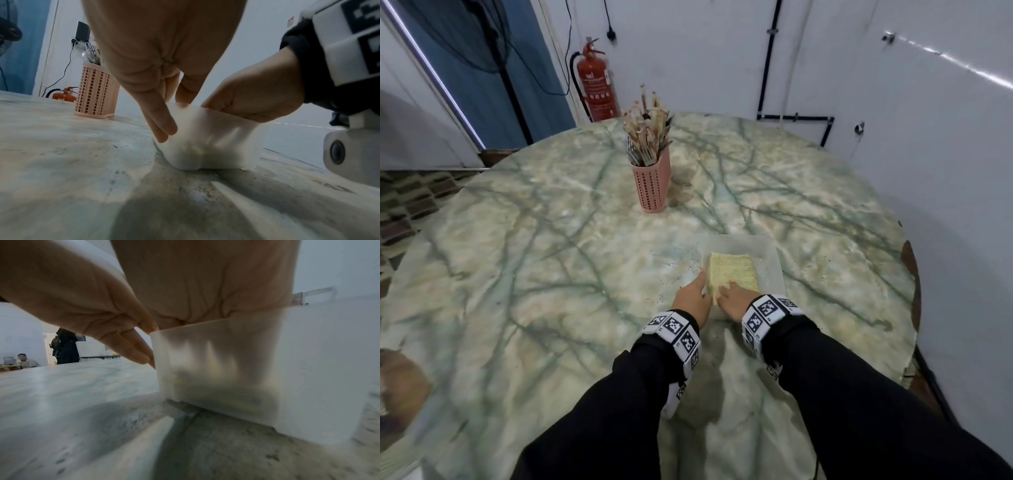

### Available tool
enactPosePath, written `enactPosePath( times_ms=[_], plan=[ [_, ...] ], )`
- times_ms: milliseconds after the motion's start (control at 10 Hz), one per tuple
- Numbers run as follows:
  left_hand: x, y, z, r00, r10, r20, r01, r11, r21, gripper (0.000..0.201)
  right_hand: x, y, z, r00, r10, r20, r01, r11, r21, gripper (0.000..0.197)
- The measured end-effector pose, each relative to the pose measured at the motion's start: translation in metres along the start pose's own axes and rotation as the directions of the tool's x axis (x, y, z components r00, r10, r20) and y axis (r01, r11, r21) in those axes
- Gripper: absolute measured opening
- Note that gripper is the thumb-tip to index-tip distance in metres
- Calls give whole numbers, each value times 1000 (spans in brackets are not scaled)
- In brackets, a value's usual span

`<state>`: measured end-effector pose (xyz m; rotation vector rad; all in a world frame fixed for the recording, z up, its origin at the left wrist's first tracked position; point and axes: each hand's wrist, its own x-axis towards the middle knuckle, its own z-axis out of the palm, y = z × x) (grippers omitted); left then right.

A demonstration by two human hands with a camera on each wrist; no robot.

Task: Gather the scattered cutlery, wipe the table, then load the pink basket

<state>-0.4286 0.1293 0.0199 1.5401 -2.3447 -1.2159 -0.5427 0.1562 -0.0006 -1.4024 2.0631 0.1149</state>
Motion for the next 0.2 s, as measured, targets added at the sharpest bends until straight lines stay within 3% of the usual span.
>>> enactPosePath(
  times_ms=[200],
  plan=[
    [-18, -15, -10, 996, 85, -13, -86, 996, -26, 55, -31, 1, 1, 982, -106, -157, 98, 993, -59, 45]
  ],
)
